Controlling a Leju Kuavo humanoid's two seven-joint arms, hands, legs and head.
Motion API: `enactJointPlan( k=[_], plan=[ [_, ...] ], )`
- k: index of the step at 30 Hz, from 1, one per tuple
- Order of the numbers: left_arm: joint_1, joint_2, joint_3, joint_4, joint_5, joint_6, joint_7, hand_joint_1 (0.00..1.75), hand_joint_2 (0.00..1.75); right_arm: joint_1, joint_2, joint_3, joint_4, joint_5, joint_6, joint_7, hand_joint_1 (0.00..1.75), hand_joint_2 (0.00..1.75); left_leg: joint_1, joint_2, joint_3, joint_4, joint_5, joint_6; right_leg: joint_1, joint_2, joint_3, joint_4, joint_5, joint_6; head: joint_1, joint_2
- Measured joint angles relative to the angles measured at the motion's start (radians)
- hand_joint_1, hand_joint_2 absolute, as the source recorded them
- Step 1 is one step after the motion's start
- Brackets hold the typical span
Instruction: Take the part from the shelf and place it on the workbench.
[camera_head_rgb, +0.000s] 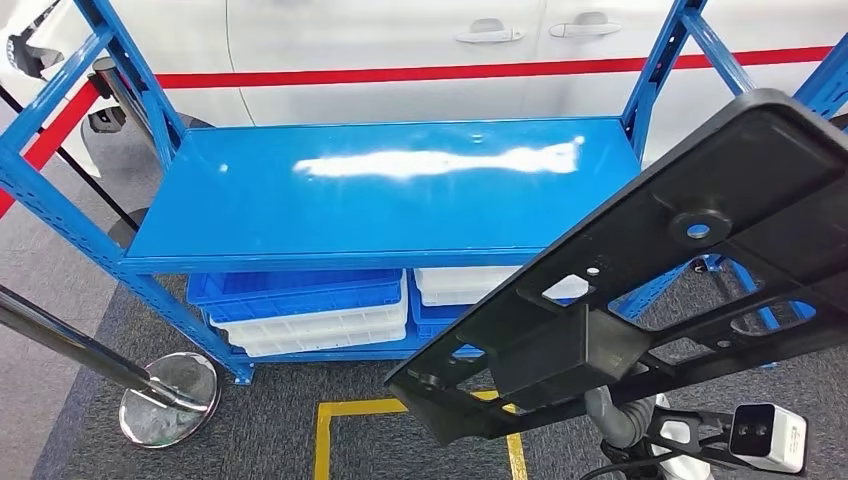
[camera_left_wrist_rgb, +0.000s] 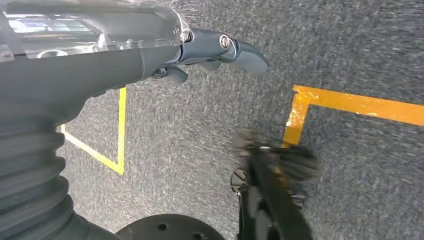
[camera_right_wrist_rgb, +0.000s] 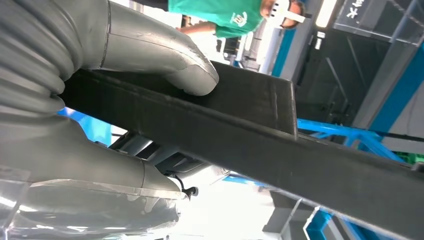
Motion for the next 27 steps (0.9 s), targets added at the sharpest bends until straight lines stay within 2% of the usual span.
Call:
enactJointPlan(
  k=[1,2,3,4,5,6,7,9,10,11,12,13,14,15,16,17,18,19,20,21,22,24,25,26,27],
  plan=[
    [-0.002,0.001,0.000,0.000,0.000,-0.001,0.000,0.00,1.75,-0.002,-0.006,-0.002,0.002,-0.001,-0.002,0.000,1.66,1.75,-0.001,0.000,0.012,0.017,0.013,0.003,0.004,-0.001,-0.015,0.002,0.010,0.000,0.000,0.000],
    [-0.003,0.002,0.000,0.000,0.000,-0.001,0.000,0.00,1.75,-0.003,-0.010,-0.004,0.003,-0.002,-0.005,0.000,1.66,1.75,-0.003,0.000,0.041,-0.003,0.040,0.008,0.007,-0.002,-0.031,0.004,0.021,0.000,0.000,0.000],
    [-0.003,0.002,0.000,0.000,0.000,-0.001,0.000,0.00,1.75,-0.004,-0.014,-0.005,0.004,-0.002,-0.007,0.000,1.66,1.75,-0.006,0.000,0.088,-0.058,0.066,0.016,0.010,-0.002,-0.044,0.007,0.030,0.000,0.000,0.000],
    [-0.005,0.003,0.000,0.000,-0.001,-0.002,0.000,0.00,1.75,-0.005,-0.018,-0.006,0.004,-0.002,-0.012,0.000,1.66,1.75,-0.011,0.000,0.149,-0.138,0.075,0.026,0.012,-0.002,-0.055,0.010,0.039,0.002,0.000,0.000],
    [-0.007,0.005,0.000,0.000,-0.002,-0.002,0.000,0.00,1.75,-0.006,-0.020,-0.006,0.004,-0.002,-0.020,0.000,1.66,1.75,-0.016,0.001,0.206,-0.220,0.072,0.033,0.014,-0.002,-0.062,0.012,0.046,0.005,0.000,0.000],
    [-0.010,0.006,0.000,0.000,-0.003,-0.003,-0.001,0.00,1.75,-0.007,-0.023,-0.006,0.004,-0.001,-0.031,0.000,1.66,1.75,-0.020,0.001,0.246,-0.279,0.064,0.038,0.013,-0.004,-0.065,0.014,0.054,0.009,0.000,0.000],
    [-0.013,0.007,0.000,0.000,-0.004,-0.003,-0.001,0.00,1.75,-0.008,-0.024,-0.005,0.004,0.001,-0.045,0.000,1.66,1.75,-0.024,0.001,0.268,-0.316,0.055,0.040,0.012,-0.006,-0.067,0.014,0.061,0.014,0.000,0.000],
    [-0.015,0.007,0.000,0.000,-0.004,-0.005,-0.001,0.00,1.75,-0.011,-0.027,-0.001,0.002,0.008,-0.072,0.000,1.66,1.75,-0.025,0.003,0.264,-0.330,0.069,0.046,0.007,-0.008,-0.069,0.014,0.072,0.025,0.000,0.000],
    [-0.016,0.007,0.000,0.000,-0.004,-0.006,-0.002,0.00,1.75,-0.012,-0.028,0.002,0.001,0.011,-0.083,0.000,1.66,1.75,-0.024,0.005,0.257,-0.334,0.080,0.052,0.005,-0.006,-0.076,0.024,0.058,0.030,0.000,0.000],
    [-0.016,0.007,0.000,0.000,-0.002,-0.006,-0.002,0.00,1.75,-0.013,-0.029,0.006,-0.001,0.013,-0.092,0.000,1.66,1.75,-0.022,0.007,0.248,-0.338,0.093,0.057,0.003,-0.004,-0.086,0.047,0.028,0.036,0.000,0.000],
    [-0.017,0.007,0.000,0.000,-0.001,-0.007,-0.004,0.00,1.75,-0.013,-0.030,0.008,-0.002,0.015,-0.099,0.000,1.66,1.75,-0.020,0.009,0.235,-0.340,0.105,0.062,0.001,-0.002,-0.102,0.093,-0.021,0.040,0.000,0.000],
    [-0.018,0.006,0.000,0.000,0.000,-0.007,-0.005,0.00,1.75,-0.012,-0.031,0.010,-0.004,0.019,-0.105,0.000,1.66,1.75,-0.021,0.010,0.220,-0.339,0.117,0.064,-0.002,0.000,-0.122,0.155,-0.074,0.045,0.000,0.000],
    [-0.018,0.006,0.000,0.000,0.001,-0.007,-0.006,0.00,1.75,-0.010,-0.031,0.012,-0.005,0.022,-0.110,0.000,1.66,1.75,-0.021,0.010,0.204,-0.337,0.129,0.063,-0.005,0.000,-0.139,0.222,-0.112,0.050,0.000,0.000],
    [-0.017,0.006,0.000,0.000,0.002,-0.007,-0.007,0.00,1.75,-0.006,-0.031,0.013,-0.008,0.026,-0.112,0.000,1.66,1.75,-0.020,0.010,0.187,-0.334,0.140,0.062,-0.009,0.000,-0.150,0.279,-0.130,0.054,0.000,0.000],
    [-0.017,0.006,0.000,0.000,0.003,-0.007,-0.008,0.00,1.75,0.000,-0.031,0.014,-0.012,0.030,-0.112,0.000,1.66,1.75,-0.019,0.010,0.169,-0.330,0.150,0.059,-0.012,0.000,-0.146,0.307,-0.120,0.058,0.000,0.000],
    [-0.016,0.005,0.000,0.000,0.004,-0.007,-0.009,0.00,1.75,0.005,-0.031,0.014,-0.017,0.032,-0.107,0.000,1.66,1.75,-0.017,0.010,0.151,-0.323,0.159,0.055,-0.016,0.000,-0.125,0.299,-0.092,0.062,0.000,0.000],
    [-0.015,0.004,0.000,0.000,0.005,-0.007,-0.011,0.00,1.75,0.009,-0.031,0.014,-0.022,0.033,-0.101,0.000,1.66,1.75,-0.014,0.010,0.133,-0.315,0.166,0.051,-0.020,0.000,-0.085,0.254,-0.061,0.067,0.000,0.000],
    [-0.014,0.004,0.001,0.000,0.007,-0.007,-0.014,0.00,1.75,0.011,-0.031,0.014,-0.025,0.034,-0.094,0.000,1.66,1.75,-0.013,0.010,0.117,-0.304,0.171,0.045,-0.024,0.000,-0.033,0.184,-0.049,0.071,0.000,0.000],
    [-0.013,0.004,0.002,0.000,0.009,-0.007,-0.017,0.00,1.75,0.012,-0.031,0.014,-0.029,0.035,-0.088,0.000,1.66,1.75,-0.013,0.009,0.105,-0.294,0.175,0.040,-0.025,0.003,0.016,0.112,-0.052,0.070,0.000,0.000],
    [-0.013,0.005,0.003,0.000,0.011,-0.008,-0.021,0.00,1.75,0.014,-0.031,0.014,-0.031,0.037,-0.083,0.000,1.66,1.75,-0.014,0.009,0.097,-0.285,0.179,0.034,-0.024,0.005,0.052,0.057,-0.063,0.066,0.000,0.000],
    [-0.012,0.005,0.004,0.000,0.012,-0.008,-0.025,0.00,1.75,0.016,-0.031,0.014,-0.034,0.039,-0.080,0.000,1.66,1.75,-0.015,0.009,0.092,-0.279,0.183,0.027,-0.021,0.007,0.069,0.027,-0.077,0.059,0.000,0.000],
    [-0.010,0.005,0.006,0.000,0.014,-0.008,-0.028,0.00,1.75,0.020,-0.031,0.014,-0.037,0.042,-0.077,0.000,1.66,1.75,-0.013,0.008,0.087,-0.275,0.193,0.013,-0.018,0.007,0.063,0.022,-0.071,0.038,0.000,0.000],
    [-0.009,0.005,0.006,0.000,0.015,-0.008,-0.029,0.00,1.75,0.020,-0.031,0.014,-0.038,0.043,-0.076,0.000,1.66,1.75,-0.011,0.007,0.080,-0.267,0.183,0.007,-0.017,0.006,0.055,0.022,-0.062,0.027,0.000,0.000],
    [-0.007,0.004,0.007,0.000,0.015,-0.008,-0.030,0.00,1.75,0.020,-0.031,0.014,-0.040,0.044,-0.075,0.000,1.66,1.75,-0.008,0.006,0.071,-0.246,0.156,0.002,-0.017,0.004,0.045,0.021,-0.051,0.017,0.000,0.000],
    [-0.005,0.004,0.007,0.000,0.016,-0.008,-0.032,0.00,1.75,0.021,-0.030,0.014,-0.041,0.045,-0.072,0.000,1.66,1.75,-0.006,0.006,0.056,-0.206,0.113,-0.001,-0.016,0.003,0.032,0.020,-0.040,0.009,0.000,0.000]
  ],
)
